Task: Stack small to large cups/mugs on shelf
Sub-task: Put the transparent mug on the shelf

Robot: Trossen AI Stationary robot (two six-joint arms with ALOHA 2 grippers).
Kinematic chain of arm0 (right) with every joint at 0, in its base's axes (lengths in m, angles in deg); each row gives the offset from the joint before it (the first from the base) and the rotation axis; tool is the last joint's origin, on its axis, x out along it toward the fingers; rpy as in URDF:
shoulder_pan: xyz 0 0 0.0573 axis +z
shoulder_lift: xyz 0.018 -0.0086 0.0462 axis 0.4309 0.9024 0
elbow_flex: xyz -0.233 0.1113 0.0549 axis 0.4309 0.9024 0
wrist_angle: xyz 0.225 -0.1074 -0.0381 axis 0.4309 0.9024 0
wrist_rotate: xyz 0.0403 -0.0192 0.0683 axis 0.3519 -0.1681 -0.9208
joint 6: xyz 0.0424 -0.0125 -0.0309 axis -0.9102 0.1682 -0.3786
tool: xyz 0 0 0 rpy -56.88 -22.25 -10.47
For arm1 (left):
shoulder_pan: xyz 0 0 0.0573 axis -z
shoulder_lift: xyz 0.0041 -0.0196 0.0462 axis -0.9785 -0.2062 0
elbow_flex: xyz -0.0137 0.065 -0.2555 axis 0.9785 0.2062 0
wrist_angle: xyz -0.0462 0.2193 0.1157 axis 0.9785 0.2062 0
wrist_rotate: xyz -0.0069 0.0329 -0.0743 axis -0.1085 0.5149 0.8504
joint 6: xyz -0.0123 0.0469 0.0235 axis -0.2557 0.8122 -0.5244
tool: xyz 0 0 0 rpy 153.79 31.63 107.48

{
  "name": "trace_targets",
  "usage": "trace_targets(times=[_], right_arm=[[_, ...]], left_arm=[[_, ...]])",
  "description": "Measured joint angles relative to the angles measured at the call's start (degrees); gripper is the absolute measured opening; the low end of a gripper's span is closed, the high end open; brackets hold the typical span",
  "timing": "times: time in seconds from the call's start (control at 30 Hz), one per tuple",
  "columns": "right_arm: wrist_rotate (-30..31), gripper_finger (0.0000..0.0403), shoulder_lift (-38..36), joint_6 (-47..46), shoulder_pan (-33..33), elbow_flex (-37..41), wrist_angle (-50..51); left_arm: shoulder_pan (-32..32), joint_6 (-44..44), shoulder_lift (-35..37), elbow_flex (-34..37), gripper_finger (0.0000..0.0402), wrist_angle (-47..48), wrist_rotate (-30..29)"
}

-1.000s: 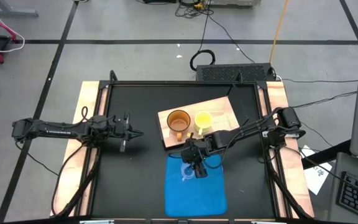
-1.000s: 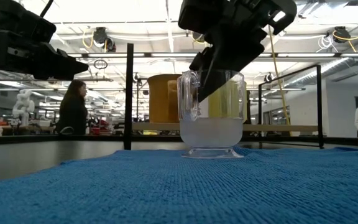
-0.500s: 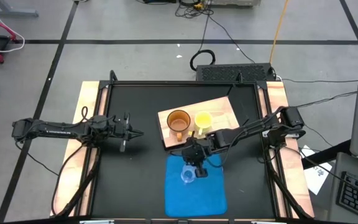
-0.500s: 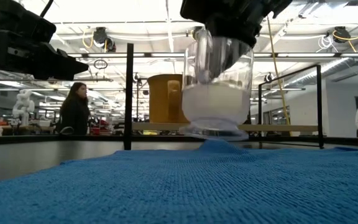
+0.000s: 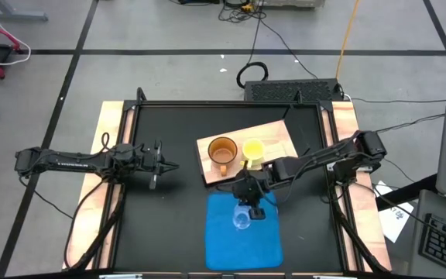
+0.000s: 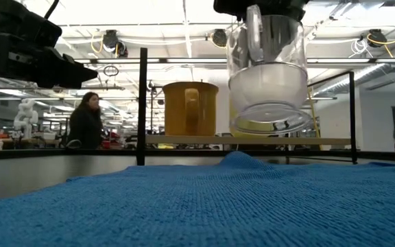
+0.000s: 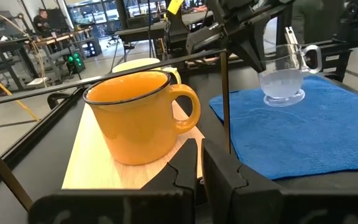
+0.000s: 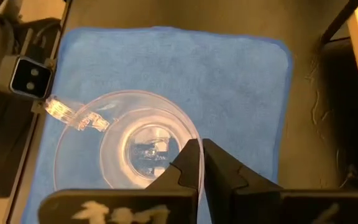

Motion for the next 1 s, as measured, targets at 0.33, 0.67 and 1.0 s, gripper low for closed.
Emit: trace_targets(times=[0.33,0.67,1.0], right_arm=[[0.2,0.0,-4.2,2.5,0.8,0.0,2.9],[3.3,0.0,-9.8,2.9,1.3,0.0,10.9],[9.4,0.0,-9.7,2.2,4.6,0.0,15.6]], left_arm=[[0.0,0.0,0.0,0.0,0.0026,0.0,0.0],[0.0,0.0,0.0,0.0,0.0026,-0.1,-0.1],[0.0,0.0,0.0,0.0,0.0026,-0.1,-0.1]])
